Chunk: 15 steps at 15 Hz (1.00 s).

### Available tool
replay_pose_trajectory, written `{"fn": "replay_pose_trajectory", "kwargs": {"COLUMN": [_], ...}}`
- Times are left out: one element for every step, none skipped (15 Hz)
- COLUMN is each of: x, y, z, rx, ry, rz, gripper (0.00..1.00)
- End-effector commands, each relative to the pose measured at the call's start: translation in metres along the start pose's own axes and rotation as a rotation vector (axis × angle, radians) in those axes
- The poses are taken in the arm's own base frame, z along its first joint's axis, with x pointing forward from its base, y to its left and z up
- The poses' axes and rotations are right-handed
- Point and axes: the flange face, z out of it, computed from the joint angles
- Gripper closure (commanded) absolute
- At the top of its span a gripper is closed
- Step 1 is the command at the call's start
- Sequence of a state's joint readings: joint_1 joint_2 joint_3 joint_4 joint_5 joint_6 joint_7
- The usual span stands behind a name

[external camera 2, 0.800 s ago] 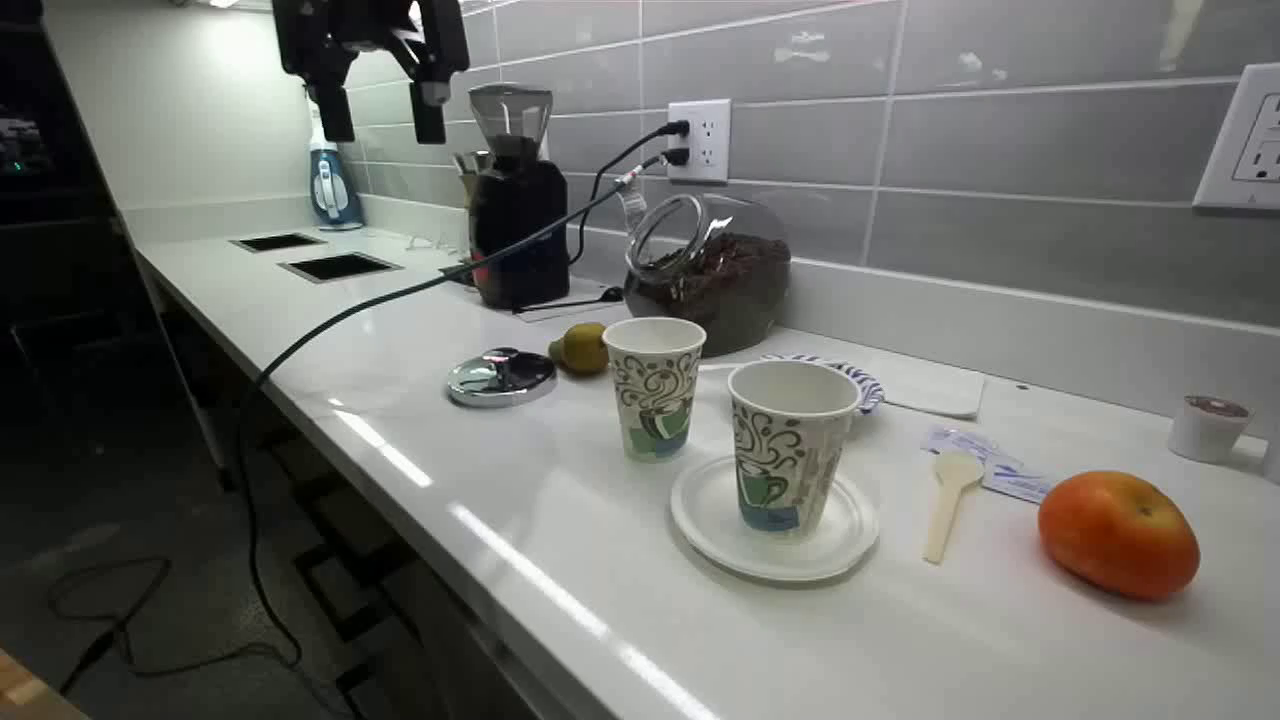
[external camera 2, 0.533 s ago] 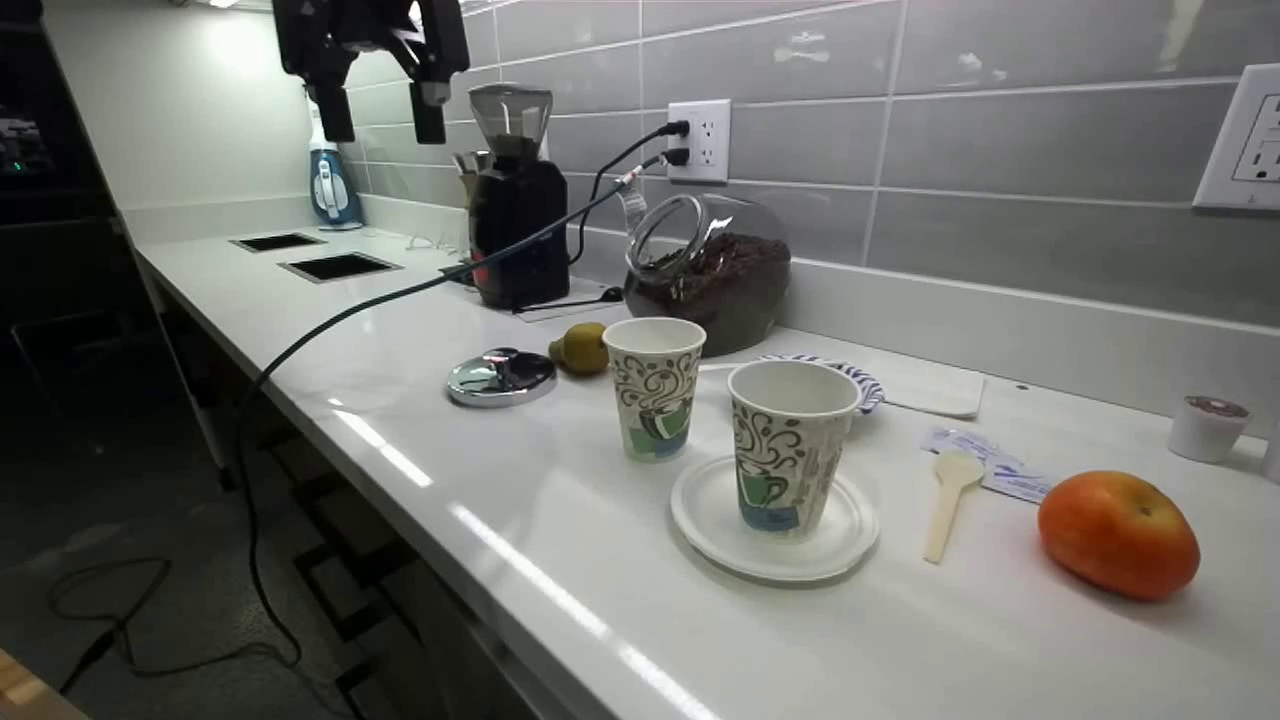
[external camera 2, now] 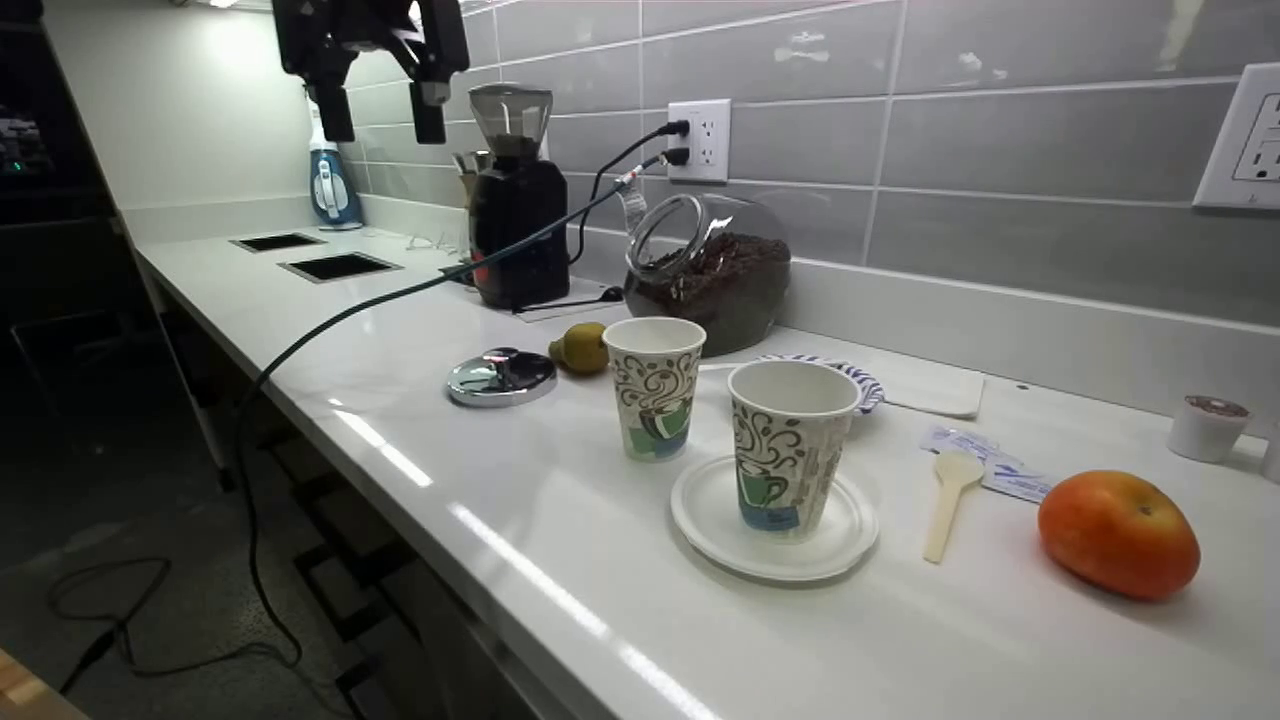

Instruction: Lift and drop the spoon in the container

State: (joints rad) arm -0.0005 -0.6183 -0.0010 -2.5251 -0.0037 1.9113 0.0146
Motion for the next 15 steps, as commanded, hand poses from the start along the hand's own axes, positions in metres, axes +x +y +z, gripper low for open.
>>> {"fn": "replay_pose_trajectory", "kwargs": {"x": [0.000, 0.000, 0.000, 0.000, 0.000, 0.000, 0.000, 0.000, 0.000, 0.008, 0.015, 0.023, 0.031, 0.038, 0.046], "y": [0.000, 0.000, 0.000, 0.000, 0.000, 0.000, 0.000, 0.000, 0.000, -0.007, -0.014, -0.023, -0.031, -0.036, -0.041], "z": [-0.001, -0.001, -0.001, -0.001, -0.001, -0.001, -0.001, -0.001, -0.001, -0.003, -0.005, -0.007, -0.009, -0.011, -0.012], "rx": [0.000, 0.000, 0.000, 0.000, 0.000, 0.000, 0.000, 0.000, 0.000, 0.057, 0.106, 0.145, 0.179, 0.208, 0.242], "ry": [-0.001, -0.001, -0.001, -0.001, -0.001, -0.001, -0.001, -0.001, -0.001, -0.021, -0.025, -0.033, -0.039, -0.031, -0.024], "rz": [0.000, 0.000, 0.000, 0.000, 0.000, 0.000, 0.000, 0.000, 0.000, 0.031, 0.086, 0.138, 0.180, 0.231, 0.277], "gripper": [0.00, 0.00, 0.00, 0.00, 0.00, 0.00, 0.00, 0.00, 0.00, 0.00, 0.00, 0.00, 0.00, 0.00, 0.00]}}
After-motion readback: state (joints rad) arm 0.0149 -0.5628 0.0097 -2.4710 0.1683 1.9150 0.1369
